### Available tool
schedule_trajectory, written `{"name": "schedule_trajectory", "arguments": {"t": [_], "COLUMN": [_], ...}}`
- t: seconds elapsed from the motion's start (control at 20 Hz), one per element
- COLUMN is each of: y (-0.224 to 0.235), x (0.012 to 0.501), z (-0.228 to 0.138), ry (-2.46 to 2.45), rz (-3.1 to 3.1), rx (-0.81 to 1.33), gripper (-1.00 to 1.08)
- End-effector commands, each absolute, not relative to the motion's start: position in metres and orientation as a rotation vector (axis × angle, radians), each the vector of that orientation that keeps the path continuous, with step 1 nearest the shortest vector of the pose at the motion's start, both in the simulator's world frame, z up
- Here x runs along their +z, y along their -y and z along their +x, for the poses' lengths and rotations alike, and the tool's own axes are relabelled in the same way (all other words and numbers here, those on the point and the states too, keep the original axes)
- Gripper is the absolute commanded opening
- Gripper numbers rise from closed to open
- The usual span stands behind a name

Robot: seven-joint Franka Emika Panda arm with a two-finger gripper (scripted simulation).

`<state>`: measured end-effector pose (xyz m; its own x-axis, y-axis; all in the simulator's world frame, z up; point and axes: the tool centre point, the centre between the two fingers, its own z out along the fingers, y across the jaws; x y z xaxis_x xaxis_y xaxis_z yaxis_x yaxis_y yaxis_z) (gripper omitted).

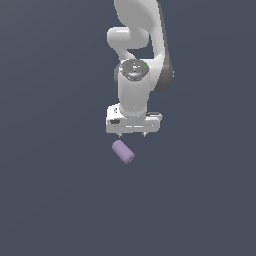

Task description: Pick up the object and move it to a goal position.

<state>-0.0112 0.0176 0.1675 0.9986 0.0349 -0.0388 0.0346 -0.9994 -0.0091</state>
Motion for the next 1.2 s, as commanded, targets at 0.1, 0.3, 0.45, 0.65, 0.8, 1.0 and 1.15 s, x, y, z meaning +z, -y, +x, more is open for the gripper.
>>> {"name": "schedule_trajectory", "arguments": {"t": [0.1, 0.3, 0.45, 0.65, 0.8, 1.0, 1.15], "y": [-0.018, -0.021, -0.023, -0.023, -0.022, -0.019, -0.016], "x": [0.168, 0.175, 0.18, 0.18, 0.178, 0.174, 0.168], "z": [-0.011, -0.012, -0.012, -0.012, -0.012, -0.011, -0.01], "ry": [0.057, 0.069, 0.066, 0.064, 0.082, 0.134, 0.193], "rz": [-3.13, -3.117, -3.109, -3.109, -3.11, -3.11, -3.11], "rx": [0.061, 0.065, 0.067, 0.067, 0.066, 0.062, 0.058], "gripper": [1.0, 1.0, 1.0, 1.0, 1.0, 1.0, 1.0]}}
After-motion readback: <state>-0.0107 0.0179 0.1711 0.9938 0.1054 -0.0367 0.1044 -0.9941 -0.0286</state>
